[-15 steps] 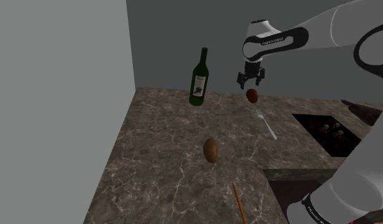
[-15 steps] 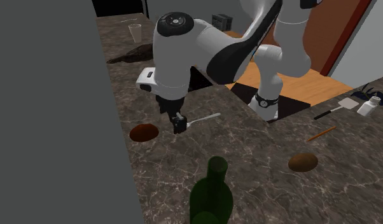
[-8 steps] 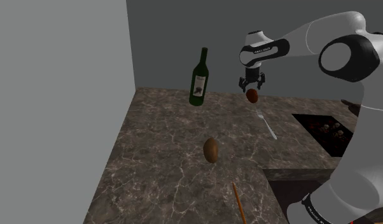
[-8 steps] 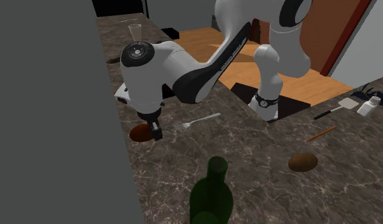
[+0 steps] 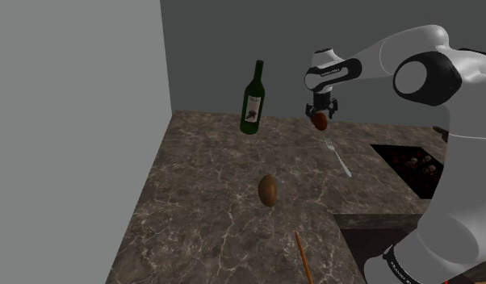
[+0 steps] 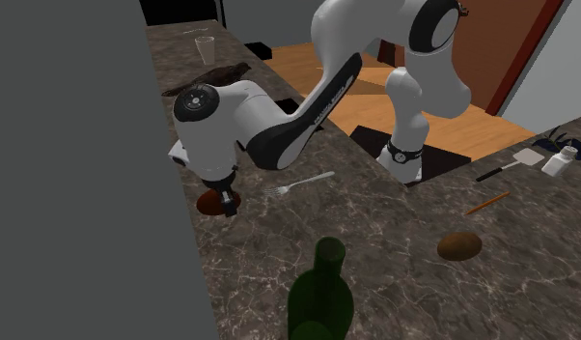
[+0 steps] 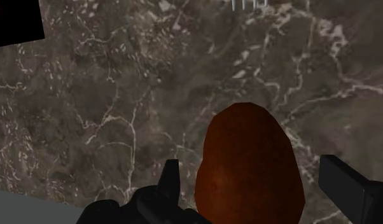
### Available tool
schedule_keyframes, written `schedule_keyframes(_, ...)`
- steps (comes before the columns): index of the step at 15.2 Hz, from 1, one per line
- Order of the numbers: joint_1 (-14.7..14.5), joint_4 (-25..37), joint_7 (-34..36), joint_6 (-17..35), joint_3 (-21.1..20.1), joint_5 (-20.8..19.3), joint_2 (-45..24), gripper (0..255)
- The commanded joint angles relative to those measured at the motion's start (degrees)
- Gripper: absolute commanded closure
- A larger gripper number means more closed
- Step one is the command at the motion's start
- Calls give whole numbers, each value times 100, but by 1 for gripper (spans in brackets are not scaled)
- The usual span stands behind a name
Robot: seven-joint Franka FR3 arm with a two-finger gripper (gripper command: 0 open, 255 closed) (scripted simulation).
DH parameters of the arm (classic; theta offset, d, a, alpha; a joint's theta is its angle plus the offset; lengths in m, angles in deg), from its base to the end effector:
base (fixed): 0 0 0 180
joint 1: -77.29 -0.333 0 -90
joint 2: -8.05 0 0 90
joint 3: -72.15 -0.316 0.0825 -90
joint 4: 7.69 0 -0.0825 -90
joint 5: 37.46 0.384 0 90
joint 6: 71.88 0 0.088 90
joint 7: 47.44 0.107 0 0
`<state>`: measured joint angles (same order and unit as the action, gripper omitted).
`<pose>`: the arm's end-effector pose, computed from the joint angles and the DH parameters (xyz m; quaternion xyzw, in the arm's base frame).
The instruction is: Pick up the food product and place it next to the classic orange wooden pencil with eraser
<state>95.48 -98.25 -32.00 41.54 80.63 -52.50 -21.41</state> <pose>0.6038 -0.3071 0.3367 0.9423 -0.2922 -0.0701 0.1473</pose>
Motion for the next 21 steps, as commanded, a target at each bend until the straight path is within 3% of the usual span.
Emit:
schedule_keyframes(1, 19, -100, 27, 175, 6, -10, -72, 0)
schedule_keyframes(9, 19, -100, 26, 173, 6, -10, -72, 0)
schedule_keyframes(10, 19, -100, 26, 173, 6, -10, -72, 255)
schedule_keyframes(21, 15, -48, -4, 58, 6, -5, -4, 255)
